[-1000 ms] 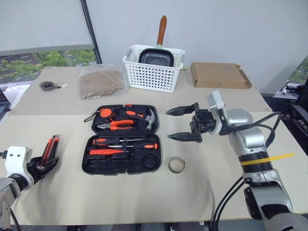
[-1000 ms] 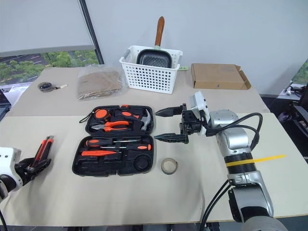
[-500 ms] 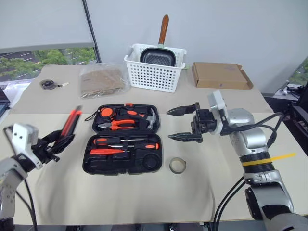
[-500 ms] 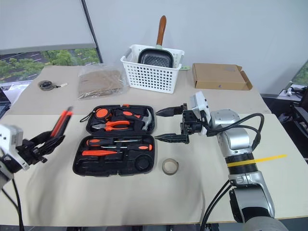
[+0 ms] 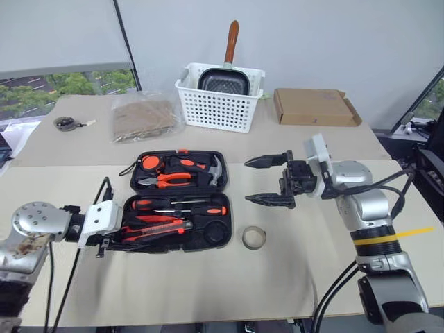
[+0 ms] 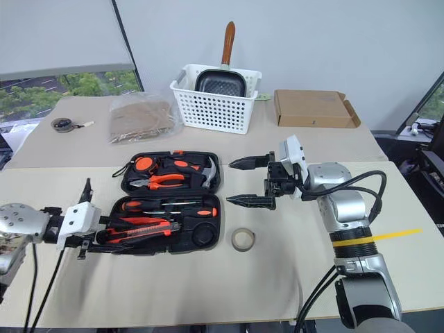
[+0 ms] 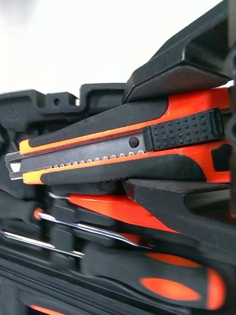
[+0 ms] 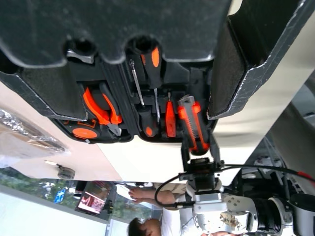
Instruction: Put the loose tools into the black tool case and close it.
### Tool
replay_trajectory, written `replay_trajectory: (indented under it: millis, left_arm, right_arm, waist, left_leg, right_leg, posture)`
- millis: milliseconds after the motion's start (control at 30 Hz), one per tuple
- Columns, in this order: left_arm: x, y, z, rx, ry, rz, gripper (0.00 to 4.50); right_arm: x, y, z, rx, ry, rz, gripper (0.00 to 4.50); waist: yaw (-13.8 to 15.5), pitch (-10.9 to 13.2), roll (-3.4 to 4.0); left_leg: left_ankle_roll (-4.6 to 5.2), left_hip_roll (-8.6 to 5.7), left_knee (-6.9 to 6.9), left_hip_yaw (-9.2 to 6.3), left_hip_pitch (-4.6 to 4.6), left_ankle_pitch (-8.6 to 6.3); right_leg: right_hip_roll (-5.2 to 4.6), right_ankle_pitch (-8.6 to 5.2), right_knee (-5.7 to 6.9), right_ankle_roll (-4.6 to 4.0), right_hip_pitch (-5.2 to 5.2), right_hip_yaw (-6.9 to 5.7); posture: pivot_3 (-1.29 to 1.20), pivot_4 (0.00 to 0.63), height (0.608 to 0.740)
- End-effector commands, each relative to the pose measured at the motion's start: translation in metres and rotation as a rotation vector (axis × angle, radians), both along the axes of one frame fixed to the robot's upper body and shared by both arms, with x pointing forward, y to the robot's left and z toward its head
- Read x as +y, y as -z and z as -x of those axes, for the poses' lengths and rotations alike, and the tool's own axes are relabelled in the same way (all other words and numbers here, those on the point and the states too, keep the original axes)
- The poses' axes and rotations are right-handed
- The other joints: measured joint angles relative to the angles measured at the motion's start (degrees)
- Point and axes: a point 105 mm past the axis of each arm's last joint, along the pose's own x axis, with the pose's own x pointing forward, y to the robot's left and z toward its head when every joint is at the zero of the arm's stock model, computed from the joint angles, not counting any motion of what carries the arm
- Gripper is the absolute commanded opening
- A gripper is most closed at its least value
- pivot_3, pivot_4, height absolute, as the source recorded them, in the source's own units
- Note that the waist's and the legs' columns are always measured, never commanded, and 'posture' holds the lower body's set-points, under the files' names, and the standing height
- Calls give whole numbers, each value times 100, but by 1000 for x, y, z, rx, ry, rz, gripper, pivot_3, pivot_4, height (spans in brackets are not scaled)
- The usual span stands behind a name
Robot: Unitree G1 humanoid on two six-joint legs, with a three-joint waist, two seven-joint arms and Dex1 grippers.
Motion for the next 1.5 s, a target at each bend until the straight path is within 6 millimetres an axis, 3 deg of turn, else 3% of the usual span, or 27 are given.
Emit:
replay_trajectory:
  millis: [33, 233, 400, 467, 633, 667, 800, 933, 1133, 1233, 1400, 1500]
  left_arm:
    - [-2, 3, -1, -9, 65, -26, 1766]
    - [-4, 8, -6, -33, 129, -89, 1766]
    - [-21, -4, -12, -39, 188, -79, 1766]
    - [-20, -3, -13, -16, 189, -98, 2774]
    - [-18, -11, -18, -26, 151, -88, 4339]
    - [-16, -14, -20, -36, 136, -84, 4468]
    - [-13, -33, -28, -83, 81, -33, 4468]
    - [-25, -65, -34, -111, -3, 182, 4468]
    - [-52, -57, -20, -55, -53, 311, 4468]
    - [-61, -43, -13, -36, -89, 327, 3768]
    - [-60, -8, -5, 9, -179, 312, 1755]
    - [-58, 2, -5, 7, -207, 296, 695]
  right_arm:
    - [-6, -11, 3, -41, 17, -22, 4500]
    - [-7, -12, 3, -45, 26, -20, 4500]
    - [-7, -12, 3, -45, 26, -18, 4500]
    - [-6, -12, 3, -47, 26, -17, 4500]
    - [-8, -11, 3, -48, 28, -9, 4500]
    - [-8, -11, 2, -48, 28, -6, 4500]
    - [-8, -10, 2, -48, 27, -2, 4500]
    - [-6, -10, 1, -49, 18, -2, 4500]
    - [-4, -9, 1, -50, 11, -6, 4500]
    - [-4, -8, 2, -47, 12, -9, 4500]
    - [-4, -7, 3, -43, 16, -9, 4500]
    - [-5, -6, 3, -42, 17, -7, 4500]
  waist:
    - [1, 0, 0]
    - [-5, -1, -1]
    - [-2, -1, -2]
    - [-2, -1, -1]
    - [-22, -1, -2]
    - [-27, -1, -2]
    - [-30, -1, -2]
    - [-27, -1, -2]
    - [-26, -1, -2]
    - [-55, -1, -2]
    - [-54, -1, -1]
    - [-37, -1, -1]
  left_leg:
    - [3, 0, 0, 2, 0, -2]
    - [9, 0, 0, 15, -1, -5]
    - [10, 0, 4, 17, -1, -4]
    - [11, 0, 5, 18, 1, -4]
    - [11, 0, 5, 20, 3, -3]
    - [11, 1, 5, 20, 2, -3]
    - [10, 1, 5, 21, 2, -3]
    - [10, 1, 8, 19, 2, -1]
    - [10, -2, 11, 17, 5, 0]
    - [3, -1, 10, 18, 5, 4]
    - [5, 0, 7, 16, 14, 3]
    - [4, -1, 8, 12, 13, 7]
  right_leg:
    - [0, 0, 0, 0, 1, 0]
    - [-1, 1, -2, 0, 0, 1]
    - [0, 0, -1, 2, 1, 2]
    - [0, 0, 1, 3, 1, 3]
    - [2, -1, 4, 3, 1, 5]
    - [2, -1, 4, 4, 1, 5]
    - [2, -1, 4, 3, 0, 4]
    - [2, -1, 5, 4, 1, 5]
    - [0, 1, 6, 9, 8, 15]
    - [0, 2, 6, 10, 7, 16]
    - [1, 2, 9, 9, 9, 16]
    - [1, 3, 10, 10, 9, 15]
  posture:
    - [0, 150, 700]
    - [0, 150, 700]
    - [0, 150, 700]
    - [0, 150, 700]
    - [0, 150, 700]
    - [0, 150, 700]
    - [0, 150, 700]
    - [0, 150, 700]
    - [0, 150, 700]
    - [0, 150, 700]
    - [0, 150, 700]
    - [0, 150, 700]
